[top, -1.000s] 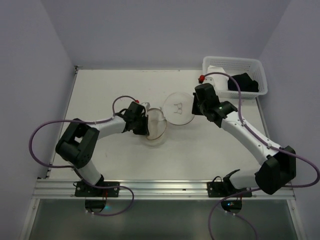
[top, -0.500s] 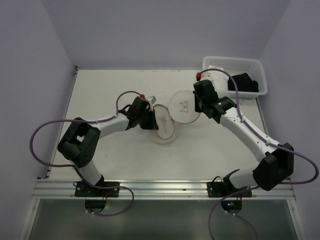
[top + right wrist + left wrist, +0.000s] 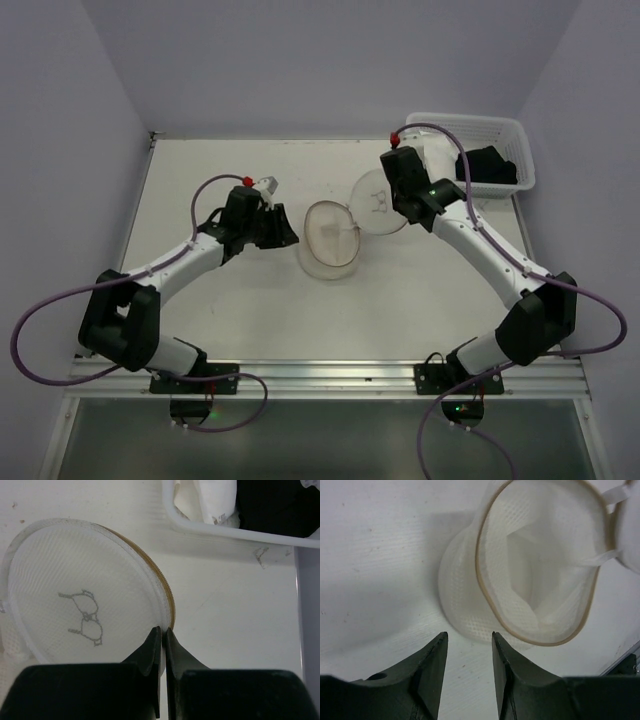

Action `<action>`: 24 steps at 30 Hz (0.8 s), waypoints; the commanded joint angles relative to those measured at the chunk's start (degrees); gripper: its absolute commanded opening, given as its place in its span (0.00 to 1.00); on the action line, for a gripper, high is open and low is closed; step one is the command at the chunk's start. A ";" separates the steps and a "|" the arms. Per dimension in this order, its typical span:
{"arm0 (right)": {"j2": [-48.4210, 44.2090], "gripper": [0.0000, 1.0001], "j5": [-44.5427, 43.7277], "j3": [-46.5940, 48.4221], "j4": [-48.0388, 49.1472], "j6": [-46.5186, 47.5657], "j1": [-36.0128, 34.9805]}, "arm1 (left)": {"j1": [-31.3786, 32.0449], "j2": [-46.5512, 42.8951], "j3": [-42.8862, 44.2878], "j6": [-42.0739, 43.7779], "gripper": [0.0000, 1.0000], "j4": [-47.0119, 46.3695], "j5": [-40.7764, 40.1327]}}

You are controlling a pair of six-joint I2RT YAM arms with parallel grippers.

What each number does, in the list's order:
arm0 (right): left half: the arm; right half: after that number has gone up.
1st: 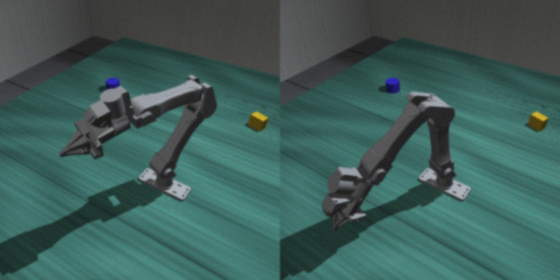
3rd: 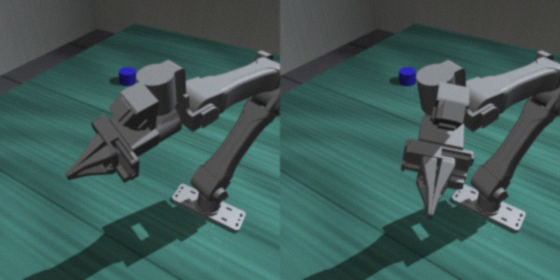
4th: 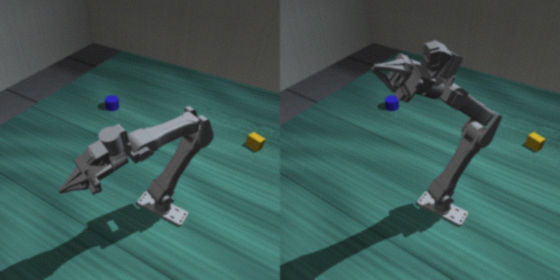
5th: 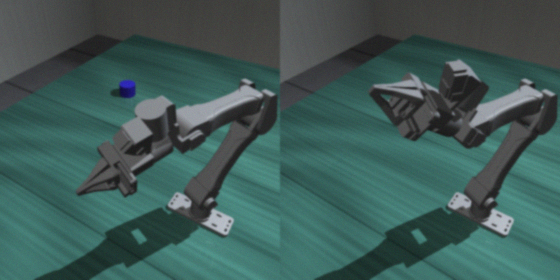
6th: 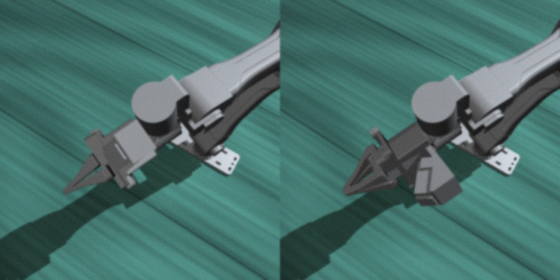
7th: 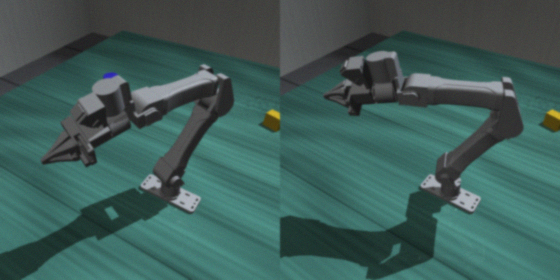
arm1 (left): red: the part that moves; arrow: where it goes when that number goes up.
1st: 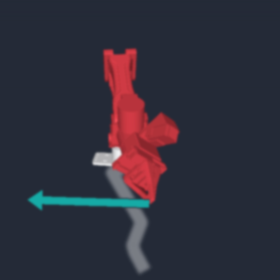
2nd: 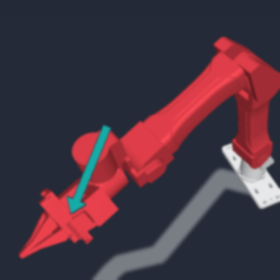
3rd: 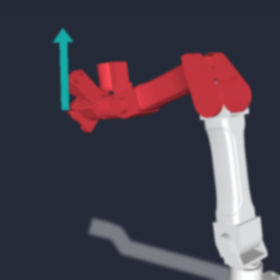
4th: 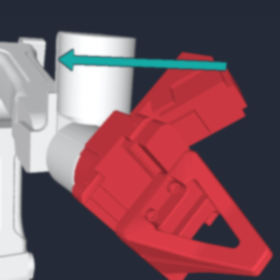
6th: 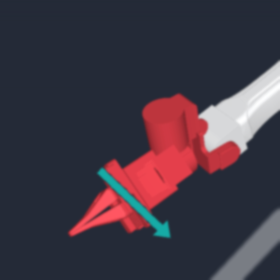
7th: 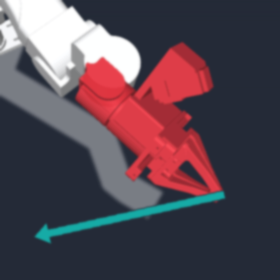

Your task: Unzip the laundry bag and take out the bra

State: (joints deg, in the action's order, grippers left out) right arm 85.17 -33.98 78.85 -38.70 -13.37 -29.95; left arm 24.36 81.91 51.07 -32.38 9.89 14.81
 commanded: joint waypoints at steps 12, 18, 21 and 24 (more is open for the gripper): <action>1.76 0.00 -7.06 4.74 -0.06 4.49 -0.54 | -0.37 17.13 -3.87 -8.57 0.33 -22.44 10.68; 2.98 0.00 -10.75 5.79 -1.02 5.72 -1.95 | 0.60 21.62 -2.56 -9.02 0.17 -23.78 9.71; 5.18 0.00 -13.39 7.37 -2.96 5.72 -3.09 | 0.86 22.68 -2.64 -9.98 0.00 -24.39 9.27; 6.94 0.00 -15.41 8.34 -4.01 5.63 -4.84 | 0.95 22.25 -2.55 -10.25 0.00 -23.96 9.54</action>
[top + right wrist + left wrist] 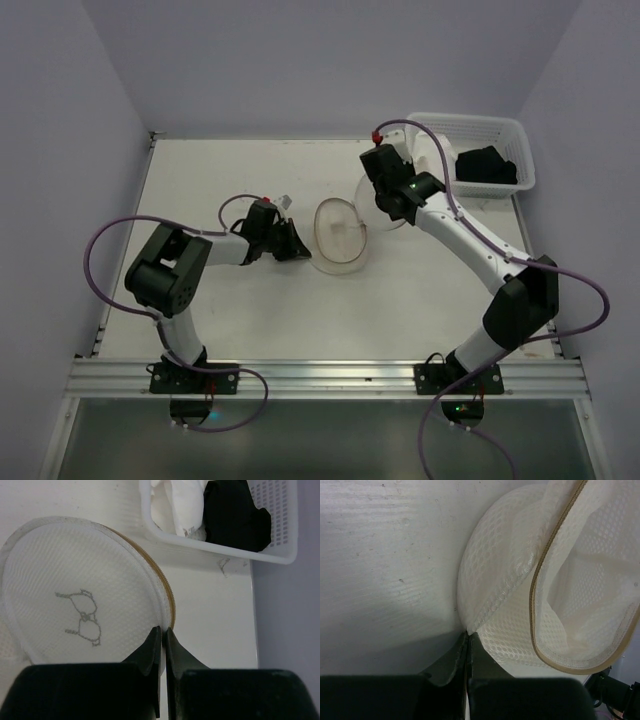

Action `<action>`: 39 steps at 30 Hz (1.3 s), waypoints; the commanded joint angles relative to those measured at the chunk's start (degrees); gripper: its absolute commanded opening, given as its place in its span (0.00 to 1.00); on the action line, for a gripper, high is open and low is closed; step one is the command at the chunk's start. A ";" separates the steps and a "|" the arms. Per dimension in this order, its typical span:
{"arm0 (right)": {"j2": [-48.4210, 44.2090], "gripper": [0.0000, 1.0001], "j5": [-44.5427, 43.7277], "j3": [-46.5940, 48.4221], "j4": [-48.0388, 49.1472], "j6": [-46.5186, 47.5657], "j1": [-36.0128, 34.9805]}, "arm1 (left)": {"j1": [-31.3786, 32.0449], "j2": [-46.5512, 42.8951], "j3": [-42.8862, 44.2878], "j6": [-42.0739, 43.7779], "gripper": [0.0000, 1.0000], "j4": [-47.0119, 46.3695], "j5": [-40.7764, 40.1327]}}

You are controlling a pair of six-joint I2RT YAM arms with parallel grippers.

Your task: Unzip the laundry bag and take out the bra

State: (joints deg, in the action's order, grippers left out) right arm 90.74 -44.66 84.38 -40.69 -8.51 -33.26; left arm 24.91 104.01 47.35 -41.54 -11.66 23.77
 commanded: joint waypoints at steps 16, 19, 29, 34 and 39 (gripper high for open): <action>16.13 0.00 -13.80 16.60 -15.21 -4.85 -14.54 | 1.99 -8.03 3.98 0.06 0.00 5.07 -2.94; 15.87 0.03 -6.25 16.52 -12.67 -3.36 -16.83 | 2.08 -7.77 3.01 -0.65 0.00 3.58 -2.15; 14.29 0.05 15.20 11.78 -4.68 -4.67 -20.27 | 2.08 -7.33 0.11 -2.85 0.00 -0.03 -0.13; 11.66 0.08 24.00 5.29 1.13 -4.93 -20.27 | 2.08 -6.98 -0.86 -3.28 0.00 -1.08 -0.13; 11.65 0.00 27.96 0.27 6.05 -4.23 -20.27 | 1.99 -6.97 -2.79 -3.73 0.00 -1.88 -0.04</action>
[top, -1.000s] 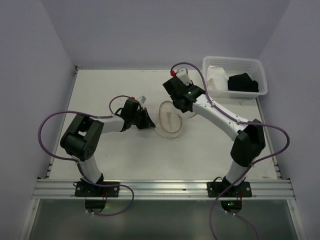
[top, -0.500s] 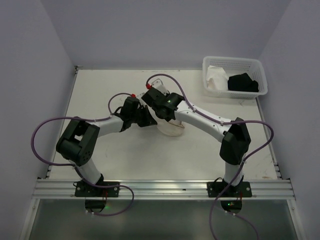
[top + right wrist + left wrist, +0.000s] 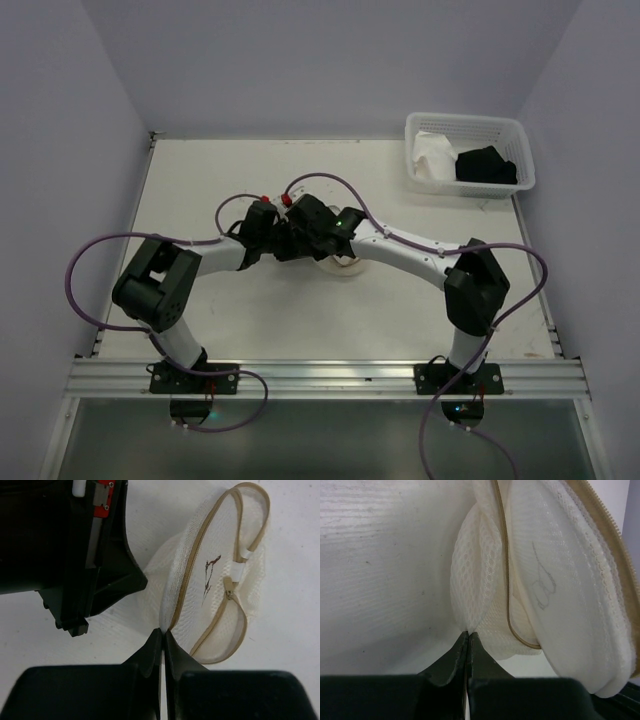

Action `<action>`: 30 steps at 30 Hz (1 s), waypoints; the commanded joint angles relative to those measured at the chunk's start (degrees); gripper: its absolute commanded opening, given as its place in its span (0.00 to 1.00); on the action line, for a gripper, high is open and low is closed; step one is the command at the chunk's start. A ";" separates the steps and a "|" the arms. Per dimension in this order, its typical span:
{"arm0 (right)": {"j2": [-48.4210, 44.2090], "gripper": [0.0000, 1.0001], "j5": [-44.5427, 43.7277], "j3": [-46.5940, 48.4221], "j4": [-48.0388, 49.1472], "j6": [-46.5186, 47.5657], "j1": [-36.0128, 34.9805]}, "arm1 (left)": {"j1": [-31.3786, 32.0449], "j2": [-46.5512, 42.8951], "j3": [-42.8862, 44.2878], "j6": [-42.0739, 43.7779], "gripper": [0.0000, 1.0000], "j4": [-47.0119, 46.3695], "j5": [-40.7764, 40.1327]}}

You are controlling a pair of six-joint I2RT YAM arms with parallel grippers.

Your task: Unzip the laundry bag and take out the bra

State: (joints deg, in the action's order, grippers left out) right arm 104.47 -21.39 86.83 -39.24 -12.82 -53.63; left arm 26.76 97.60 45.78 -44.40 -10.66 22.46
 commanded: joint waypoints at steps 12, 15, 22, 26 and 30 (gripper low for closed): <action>0.74 0.00 -6.03 -10.01 6.72 6.58 0.45 | -0.48 -1.45 -5.26 -0.60 0.00 -2.97 0.48; 0.83 0.00 -8.31 -10.45 6.73 5.79 1.33 | -0.57 -1.80 -5.79 -0.33 0.00 -2.71 0.39; 1.27 0.00 -2.02 -10.10 7.68 5.61 1.68 | -0.84 -3.03 -6.58 -0.25 0.00 -2.52 -0.05; 1.00 0.04 9.15 -10.36 10.15 3.86 1.68 | -0.84 -2.59 -6.05 -0.95 0.00 -3.14 0.48; 1.53 0.12 16.89 -10.27 11.82 2.45 1.68 | -0.84 -2.86 -6.05 -1.13 0.00 -3.76 0.48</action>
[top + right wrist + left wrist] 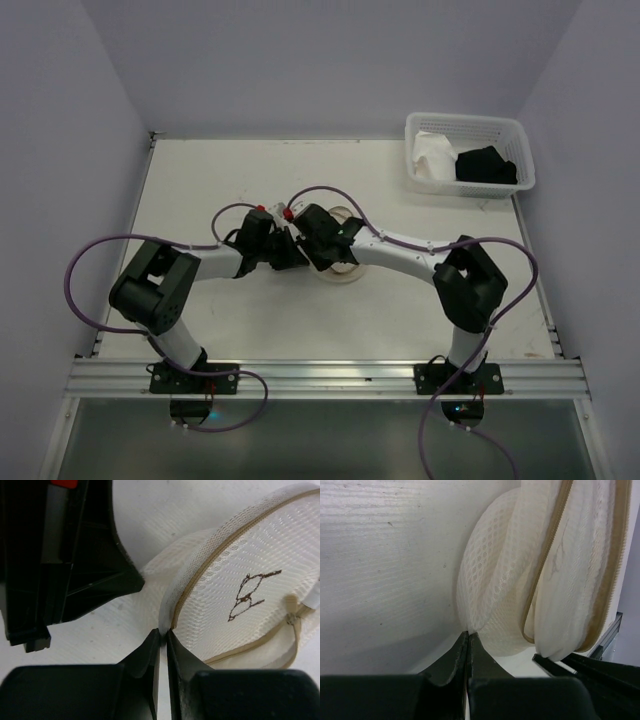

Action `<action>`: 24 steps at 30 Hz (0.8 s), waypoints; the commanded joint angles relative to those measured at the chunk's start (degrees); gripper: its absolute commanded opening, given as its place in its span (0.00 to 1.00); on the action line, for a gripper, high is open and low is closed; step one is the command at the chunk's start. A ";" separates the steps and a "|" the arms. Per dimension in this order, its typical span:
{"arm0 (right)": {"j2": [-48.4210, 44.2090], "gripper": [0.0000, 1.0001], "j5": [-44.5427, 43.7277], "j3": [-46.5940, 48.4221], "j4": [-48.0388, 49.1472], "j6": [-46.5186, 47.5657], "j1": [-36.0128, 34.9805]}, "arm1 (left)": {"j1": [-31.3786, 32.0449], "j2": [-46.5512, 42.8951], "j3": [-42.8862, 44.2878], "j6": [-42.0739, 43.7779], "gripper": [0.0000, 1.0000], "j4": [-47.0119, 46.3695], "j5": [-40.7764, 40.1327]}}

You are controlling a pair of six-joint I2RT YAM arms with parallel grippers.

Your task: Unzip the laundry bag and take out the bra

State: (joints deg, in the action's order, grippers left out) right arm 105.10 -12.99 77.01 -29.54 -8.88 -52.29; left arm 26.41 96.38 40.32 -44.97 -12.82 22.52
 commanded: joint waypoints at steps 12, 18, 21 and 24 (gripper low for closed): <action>-9.55 0.68 13.70 0.33 2.65 -2.80 3.94 | -1.89 -7.33 -0.85 1.55 0.38 4.37 -4.76; -20.26 0.93 11.94 -0.19 2.03 -5.52 11.57 | -4.18 -12.43 -0.85 5.59 0.64 12.72 -9.33; -24.75 0.99 11.85 -1.33 2.03 -7.72 17.46 | -5.32 -15.69 -1.29 7.70 0.80 18.61 -12.50; -30.47 0.99 9.14 -2.39 2.03 -9.22 22.65 | -6.37 -18.94 -1.56 9.11 0.91 22.83 -15.83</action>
State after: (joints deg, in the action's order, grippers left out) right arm 79.24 -1.19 76.09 -28.10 -15.33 -33.61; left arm 21.23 80.82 39.31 -39.31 3.90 11.73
